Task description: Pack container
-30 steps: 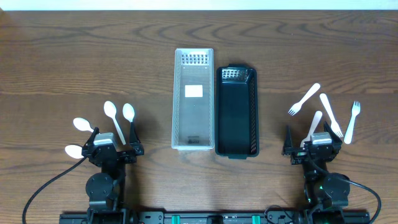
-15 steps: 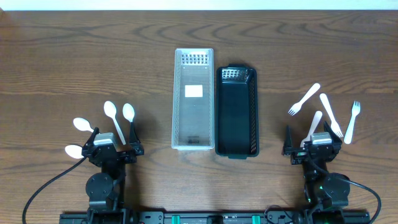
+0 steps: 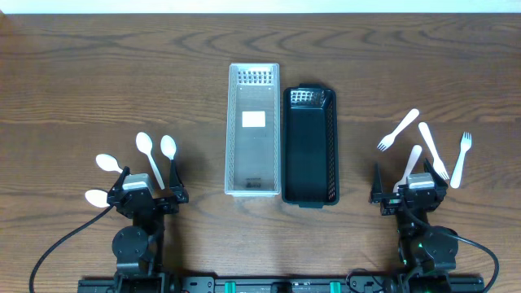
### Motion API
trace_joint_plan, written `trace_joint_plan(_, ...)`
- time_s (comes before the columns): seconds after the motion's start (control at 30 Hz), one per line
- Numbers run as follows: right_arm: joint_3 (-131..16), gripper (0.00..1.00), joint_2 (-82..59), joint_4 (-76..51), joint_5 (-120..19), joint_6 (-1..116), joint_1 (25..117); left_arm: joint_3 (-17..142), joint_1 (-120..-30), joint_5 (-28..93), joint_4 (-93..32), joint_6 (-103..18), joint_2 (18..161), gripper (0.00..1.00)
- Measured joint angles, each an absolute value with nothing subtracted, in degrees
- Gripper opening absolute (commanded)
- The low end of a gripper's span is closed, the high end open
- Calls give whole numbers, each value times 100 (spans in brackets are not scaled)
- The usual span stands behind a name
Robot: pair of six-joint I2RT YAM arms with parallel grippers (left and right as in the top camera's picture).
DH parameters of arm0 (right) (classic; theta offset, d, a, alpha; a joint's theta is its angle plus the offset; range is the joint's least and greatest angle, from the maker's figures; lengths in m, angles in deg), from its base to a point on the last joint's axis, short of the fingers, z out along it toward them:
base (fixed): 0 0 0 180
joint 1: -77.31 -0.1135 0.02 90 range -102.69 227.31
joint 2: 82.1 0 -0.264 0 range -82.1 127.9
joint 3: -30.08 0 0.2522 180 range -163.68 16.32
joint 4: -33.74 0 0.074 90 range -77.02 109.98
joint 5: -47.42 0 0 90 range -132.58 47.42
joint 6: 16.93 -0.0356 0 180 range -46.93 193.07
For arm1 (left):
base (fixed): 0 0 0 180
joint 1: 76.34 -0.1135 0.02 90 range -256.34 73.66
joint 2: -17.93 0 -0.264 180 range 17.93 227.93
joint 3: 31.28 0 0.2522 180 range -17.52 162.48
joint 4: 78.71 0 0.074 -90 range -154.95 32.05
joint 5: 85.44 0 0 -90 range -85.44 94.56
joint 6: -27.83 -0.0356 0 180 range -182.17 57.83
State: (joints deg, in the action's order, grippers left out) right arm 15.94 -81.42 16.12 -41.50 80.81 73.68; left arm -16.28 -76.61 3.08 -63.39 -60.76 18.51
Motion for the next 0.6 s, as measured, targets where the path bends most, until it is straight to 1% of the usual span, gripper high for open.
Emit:
trace_joint_plan(0.3,1594,99,-8142,1608,-4152,8009,7368,-1628,-7661,308,-6339,-6076,1851,98)
trace_joint_plan(0.4,1594,99,-8142,1612,-4157,7710,7368,-1628,-7661,306,-6352,-6071,1851,98)
trace_joint_plan(0.5,1594,99,-8142,1608,-4183,7174,7368,-1628,-7661,308,-6365,-5993,1851,98)
trace_joint_plan(0.6,1591,99,-8113,1610,-4362,6838,7368,-1469,-7661,485,-6018,-5802,1910,98)
